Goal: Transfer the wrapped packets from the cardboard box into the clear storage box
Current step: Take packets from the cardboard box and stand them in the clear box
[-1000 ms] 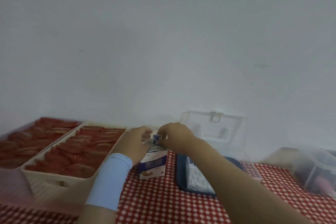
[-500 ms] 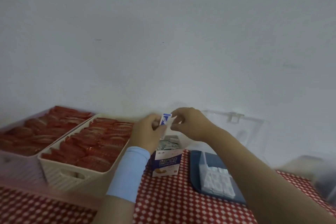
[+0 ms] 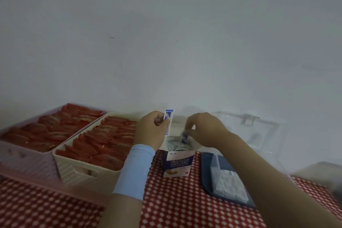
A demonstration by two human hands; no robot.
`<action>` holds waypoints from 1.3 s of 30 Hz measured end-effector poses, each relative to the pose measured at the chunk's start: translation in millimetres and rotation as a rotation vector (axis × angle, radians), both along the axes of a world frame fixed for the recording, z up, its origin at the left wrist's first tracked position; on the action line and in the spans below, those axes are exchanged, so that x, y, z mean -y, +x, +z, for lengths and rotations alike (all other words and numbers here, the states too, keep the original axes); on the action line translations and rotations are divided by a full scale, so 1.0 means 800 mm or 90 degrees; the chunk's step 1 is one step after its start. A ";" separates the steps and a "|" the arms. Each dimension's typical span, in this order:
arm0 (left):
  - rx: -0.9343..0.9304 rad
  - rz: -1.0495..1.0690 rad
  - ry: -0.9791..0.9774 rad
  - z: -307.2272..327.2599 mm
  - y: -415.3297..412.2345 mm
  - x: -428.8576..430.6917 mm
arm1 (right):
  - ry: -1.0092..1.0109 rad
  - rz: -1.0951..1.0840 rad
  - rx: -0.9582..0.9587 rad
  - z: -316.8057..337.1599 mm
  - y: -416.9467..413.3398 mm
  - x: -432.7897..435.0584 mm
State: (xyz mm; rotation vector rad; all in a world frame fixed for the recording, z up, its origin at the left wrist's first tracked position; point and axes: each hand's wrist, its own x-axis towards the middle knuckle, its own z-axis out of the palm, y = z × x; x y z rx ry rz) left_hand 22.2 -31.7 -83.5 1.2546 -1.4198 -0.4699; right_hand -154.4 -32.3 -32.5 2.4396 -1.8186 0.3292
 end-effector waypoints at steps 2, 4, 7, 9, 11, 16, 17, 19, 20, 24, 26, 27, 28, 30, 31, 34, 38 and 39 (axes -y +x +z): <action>0.005 0.005 0.002 -0.001 -0.001 0.001 | -0.011 0.019 0.093 0.003 -0.005 0.000; 0.020 0.014 0.006 -0.001 -0.002 0.001 | 0.006 0.036 0.155 -0.001 -0.005 0.000; 0.017 0.014 0.004 0.000 -0.002 -0.001 | -0.007 0.046 0.235 -0.003 -0.011 -0.002; 0.004 0.019 0.003 0.003 0.001 -0.003 | -0.045 0.054 0.301 0.010 -0.019 -0.008; -0.023 0.006 -0.002 0.009 0.001 -0.005 | -0.062 0.062 0.351 0.026 -0.025 -0.015; -0.175 -0.232 0.119 0.023 -0.015 -0.022 | -0.022 0.101 0.403 0.039 -0.020 -0.025; -0.203 -0.271 0.143 0.022 -0.017 -0.024 | -0.014 0.101 0.408 0.037 -0.019 -0.026; -0.241 -0.319 0.168 0.024 -0.018 -0.025 | -0.009 0.097 0.409 0.032 -0.017 -0.024; -0.264 -0.341 0.179 0.024 -0.018 -0.026 | -0.005 0.093 0.414 0.030 -0.017 -0.023; -0.371 -0.412 0.228 0.028 -0.018 -0.034 | 0.014 0.119 0.485 0.028 -0.013 -0.026; -0.410 -0.449 0.252 0.026 -0.018 -0.033 | 0.012 0.146 0.508 0.029 -0.009 -0.032; -0.419 -0.466 0.259 0.024 -0.019 -0.031 | 0.009 0.157 0.524 0.030 -0.007 -0.034; -0.440 -0.481 0.269 0.024 -0.021 -0.032 | 0.010 0.165 0.547 0.030 -0.005 -0.036; -0.512 -0.506 0.285 0.025 -0.024 -0.033 | 0.027 0.175 0.603 0.030 -0.003 -0.038; -0.554 -0.522 0.290 0.025 -0.024 -0.032 | 0.034 0.176 0.621 0.029 -0.002 -0.039; -0.596 -0.545 0.284 0.022 -0.022 -0.034 | 0.037 0.172 0.635 0.026 0.002 -0.041; -0.545 -0.518 0.247 0.015 -0.021 -0.031 | 0.006 0.135 0.568 0.022 0.006 -0.040; -0.552 -0.515 0.246 0.014 -0.021 -0.030 | 0.002 0.137 0.560 0.022 0.005 -0.042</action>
